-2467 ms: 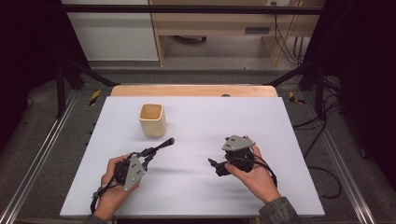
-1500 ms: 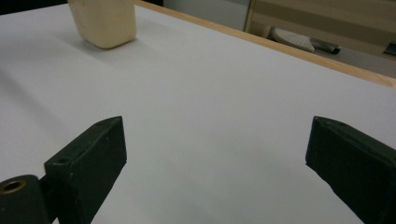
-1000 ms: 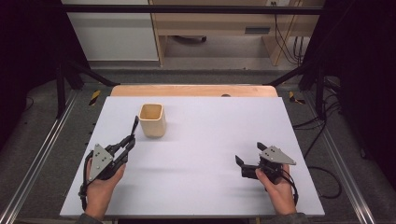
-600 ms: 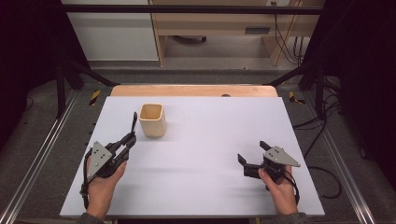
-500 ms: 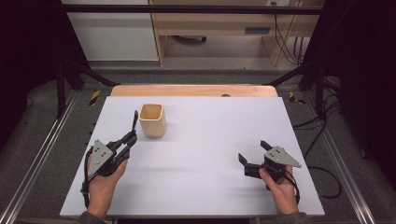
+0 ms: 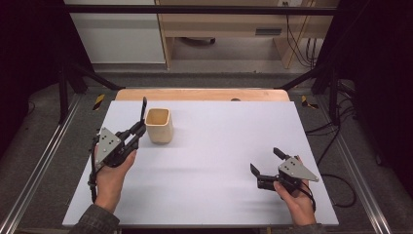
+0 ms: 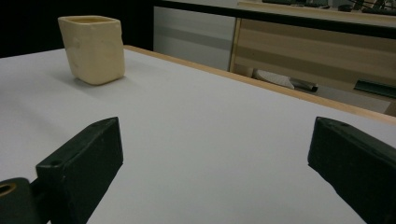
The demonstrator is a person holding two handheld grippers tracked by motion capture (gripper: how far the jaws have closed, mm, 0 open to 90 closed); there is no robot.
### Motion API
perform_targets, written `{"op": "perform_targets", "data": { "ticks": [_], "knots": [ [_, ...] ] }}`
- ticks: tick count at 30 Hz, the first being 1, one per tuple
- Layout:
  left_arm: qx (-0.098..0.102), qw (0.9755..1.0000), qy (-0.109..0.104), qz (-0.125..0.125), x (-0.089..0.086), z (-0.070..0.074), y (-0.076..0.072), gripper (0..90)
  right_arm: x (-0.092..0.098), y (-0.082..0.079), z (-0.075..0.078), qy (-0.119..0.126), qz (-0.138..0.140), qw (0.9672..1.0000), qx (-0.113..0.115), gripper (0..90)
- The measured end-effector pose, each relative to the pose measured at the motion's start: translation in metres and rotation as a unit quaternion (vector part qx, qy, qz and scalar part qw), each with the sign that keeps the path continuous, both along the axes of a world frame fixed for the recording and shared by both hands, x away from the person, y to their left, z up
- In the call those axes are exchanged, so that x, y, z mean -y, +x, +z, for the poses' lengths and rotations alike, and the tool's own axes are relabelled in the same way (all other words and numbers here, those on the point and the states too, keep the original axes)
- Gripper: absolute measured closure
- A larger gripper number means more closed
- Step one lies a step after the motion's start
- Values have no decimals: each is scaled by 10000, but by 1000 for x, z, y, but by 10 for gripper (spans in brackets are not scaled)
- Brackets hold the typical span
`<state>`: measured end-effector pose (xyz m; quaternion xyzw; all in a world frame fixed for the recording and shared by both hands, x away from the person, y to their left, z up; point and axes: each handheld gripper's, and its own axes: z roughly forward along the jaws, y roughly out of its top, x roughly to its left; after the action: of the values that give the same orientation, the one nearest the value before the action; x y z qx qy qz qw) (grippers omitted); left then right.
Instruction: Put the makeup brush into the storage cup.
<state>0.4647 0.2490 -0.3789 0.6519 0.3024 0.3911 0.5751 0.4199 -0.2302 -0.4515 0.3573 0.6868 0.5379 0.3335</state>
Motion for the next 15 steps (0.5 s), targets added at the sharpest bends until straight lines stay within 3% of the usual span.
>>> {"op": "perform_targets", "data": {
  "ticks": [3,6,11,15],
  "knots": [
    [-49,10000,-62,13,3,6,5,789,2,-2,0,39,20,10000,-40,27],
    [26,10000,2,0,8,11,11,789,5,-3,-1,24,27,10000,-79,25],
    [-77,10000,26,-5,13,12,17,789,7,-6,-2,30,45,9999,-88,24],
    [-42,10000,-4,38,13,12,22,789,7,-7,-2,20,68,9999,-91,25]
  ]
}}
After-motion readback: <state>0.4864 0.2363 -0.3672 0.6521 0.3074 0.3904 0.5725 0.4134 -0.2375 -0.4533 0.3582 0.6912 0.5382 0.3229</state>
